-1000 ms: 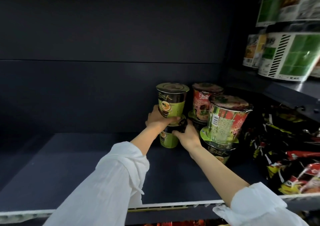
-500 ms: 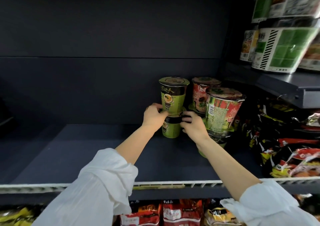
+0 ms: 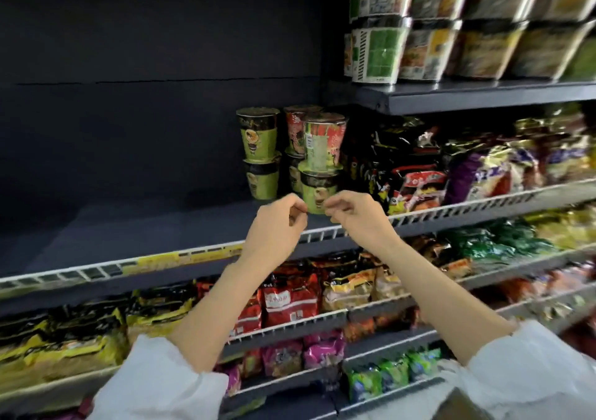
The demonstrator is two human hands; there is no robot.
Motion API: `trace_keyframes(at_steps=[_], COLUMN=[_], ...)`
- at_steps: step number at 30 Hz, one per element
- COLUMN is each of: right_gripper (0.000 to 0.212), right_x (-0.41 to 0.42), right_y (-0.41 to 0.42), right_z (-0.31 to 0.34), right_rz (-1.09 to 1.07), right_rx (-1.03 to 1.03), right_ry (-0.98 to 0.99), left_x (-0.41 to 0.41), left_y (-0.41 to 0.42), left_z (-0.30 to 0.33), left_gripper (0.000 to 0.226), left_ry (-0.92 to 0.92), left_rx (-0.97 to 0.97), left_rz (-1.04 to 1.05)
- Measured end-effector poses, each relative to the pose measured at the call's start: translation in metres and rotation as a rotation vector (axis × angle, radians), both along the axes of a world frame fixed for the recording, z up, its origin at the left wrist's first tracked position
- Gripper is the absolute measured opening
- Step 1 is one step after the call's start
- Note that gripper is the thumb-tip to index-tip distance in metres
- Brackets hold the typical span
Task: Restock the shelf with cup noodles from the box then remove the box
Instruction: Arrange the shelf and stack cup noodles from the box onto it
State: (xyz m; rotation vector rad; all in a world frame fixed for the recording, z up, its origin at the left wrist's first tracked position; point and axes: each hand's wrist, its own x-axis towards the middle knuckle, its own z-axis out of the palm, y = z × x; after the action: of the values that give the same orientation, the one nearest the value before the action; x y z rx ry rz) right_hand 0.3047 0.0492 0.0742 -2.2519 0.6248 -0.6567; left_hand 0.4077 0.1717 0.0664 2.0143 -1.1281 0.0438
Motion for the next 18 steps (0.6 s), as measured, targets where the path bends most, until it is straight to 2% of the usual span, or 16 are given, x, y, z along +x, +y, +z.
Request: trace_keyframes(at_steps=[4, 8, 13, 18], right_gripper=[0.021, 0.023, 0.019, 0.04], right_x=[-0.084, -0.168, -0.272, -0.356], right_y=[0.006, -0.004, -0.027, -0.057], right_z=[-0.017, -0.031, -0.04, -0.058], right_rz=[-0.094, -0.183, -0.361, -0.405], right_rx=[0.018, 0.035, 0.077, 0.005], right_ry=[0.109, 0.281, 0.381, 0.672], left_x=[-0.077, -0.162, -0.256, -0.323], left_y=[-0.012, -0.034, -0.074, -0.116], left_z=[-0.019, -0.032, -0.045, -0.064], left_gripper=[0.012, 0.017, 0.019, 0.027], left_ry=[0.059, 0.068, 0.039, 0.071], left_rx=[0.011, 0.152, 0.263, 0.425], left_rz=[-0.113, -0.237, -0.378, -0.538])
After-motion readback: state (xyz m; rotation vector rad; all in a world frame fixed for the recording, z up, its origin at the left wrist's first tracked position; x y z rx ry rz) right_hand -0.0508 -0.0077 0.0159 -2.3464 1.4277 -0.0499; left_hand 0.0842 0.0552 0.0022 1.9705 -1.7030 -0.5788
